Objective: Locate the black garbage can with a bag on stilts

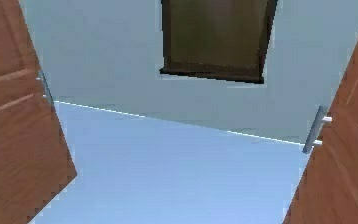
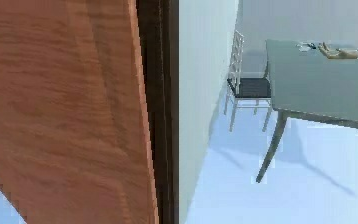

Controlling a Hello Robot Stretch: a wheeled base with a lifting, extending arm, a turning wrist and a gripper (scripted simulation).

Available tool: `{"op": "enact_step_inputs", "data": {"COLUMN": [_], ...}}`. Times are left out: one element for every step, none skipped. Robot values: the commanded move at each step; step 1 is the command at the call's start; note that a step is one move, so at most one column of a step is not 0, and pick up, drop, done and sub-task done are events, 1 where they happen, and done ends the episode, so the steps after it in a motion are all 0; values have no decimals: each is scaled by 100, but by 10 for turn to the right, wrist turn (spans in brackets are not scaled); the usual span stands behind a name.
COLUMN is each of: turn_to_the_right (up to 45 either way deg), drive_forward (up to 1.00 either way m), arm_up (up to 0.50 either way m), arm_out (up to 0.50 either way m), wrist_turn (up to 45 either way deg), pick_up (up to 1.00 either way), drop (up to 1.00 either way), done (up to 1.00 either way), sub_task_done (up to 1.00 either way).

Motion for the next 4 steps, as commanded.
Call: {"op": "enact_step_inputs", "data": {"turn_to_the_right": [0, 120, 0, 450], "drive_forward": [100, 0, 20, 0], "arm_up": [0, 0, 0, 0], "arm_out": [0, 0, 0, 0], "wrist_turn": [0, 0, 0, 0], "pick_up": [0, 0, 0, 0], "drop": [0, 0, 0, 0], "done": [0, 0, 0, 0], "sub_task_done": [0, 0, 0, 0]}}
